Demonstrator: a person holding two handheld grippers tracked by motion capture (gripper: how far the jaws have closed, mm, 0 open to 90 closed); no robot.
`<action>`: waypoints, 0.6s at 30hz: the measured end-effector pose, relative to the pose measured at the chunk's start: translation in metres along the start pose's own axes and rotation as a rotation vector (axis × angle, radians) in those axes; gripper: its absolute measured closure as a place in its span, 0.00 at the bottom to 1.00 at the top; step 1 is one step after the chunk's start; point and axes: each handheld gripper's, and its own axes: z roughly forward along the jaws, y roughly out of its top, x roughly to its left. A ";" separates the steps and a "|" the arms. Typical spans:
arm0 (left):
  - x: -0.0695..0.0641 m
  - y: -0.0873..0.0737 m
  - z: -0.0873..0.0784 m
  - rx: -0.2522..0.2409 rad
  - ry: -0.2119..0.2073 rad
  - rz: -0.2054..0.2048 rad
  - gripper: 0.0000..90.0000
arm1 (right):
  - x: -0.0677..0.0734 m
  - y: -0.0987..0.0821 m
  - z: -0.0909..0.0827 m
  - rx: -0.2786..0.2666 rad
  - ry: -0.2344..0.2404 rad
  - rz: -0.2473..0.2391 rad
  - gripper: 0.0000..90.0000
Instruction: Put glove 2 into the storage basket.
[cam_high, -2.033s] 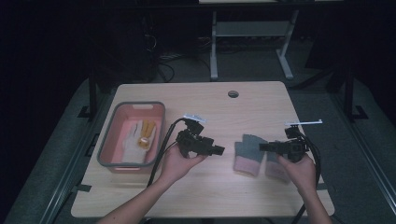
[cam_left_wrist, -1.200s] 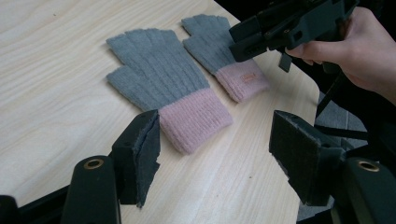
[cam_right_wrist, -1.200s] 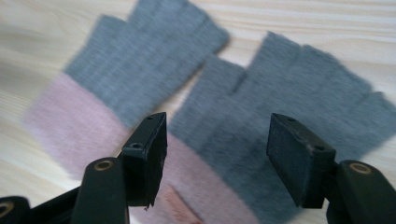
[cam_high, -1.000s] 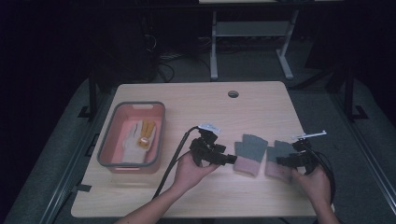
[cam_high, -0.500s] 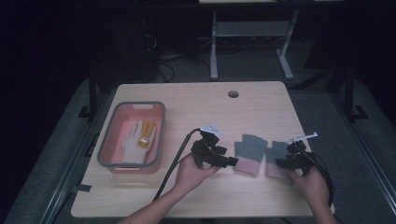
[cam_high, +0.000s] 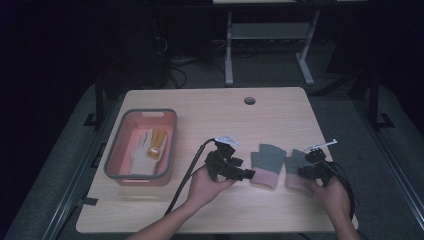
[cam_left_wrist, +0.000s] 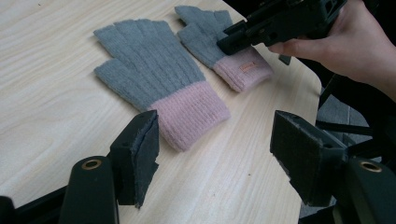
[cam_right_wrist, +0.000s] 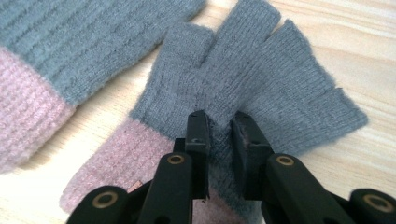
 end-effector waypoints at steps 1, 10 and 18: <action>0.000 0.000 -0.001 0.000 0.002 0.003 0.37 | -0.001 0.000 -0.001 -0.002 0.005 0.001 0.87; 0.002 0.000 -0.003 -0.010 0.005 -0.003 0.37 | -0.002 0.008 -0.022 -0.043 0.034 0.046 0.88; 0.001 0.000 -0.004 -0.012 0.009 -0.003 0.37 | 0.014 0.024 -0.037 -0.068 0.047 0.031 0.88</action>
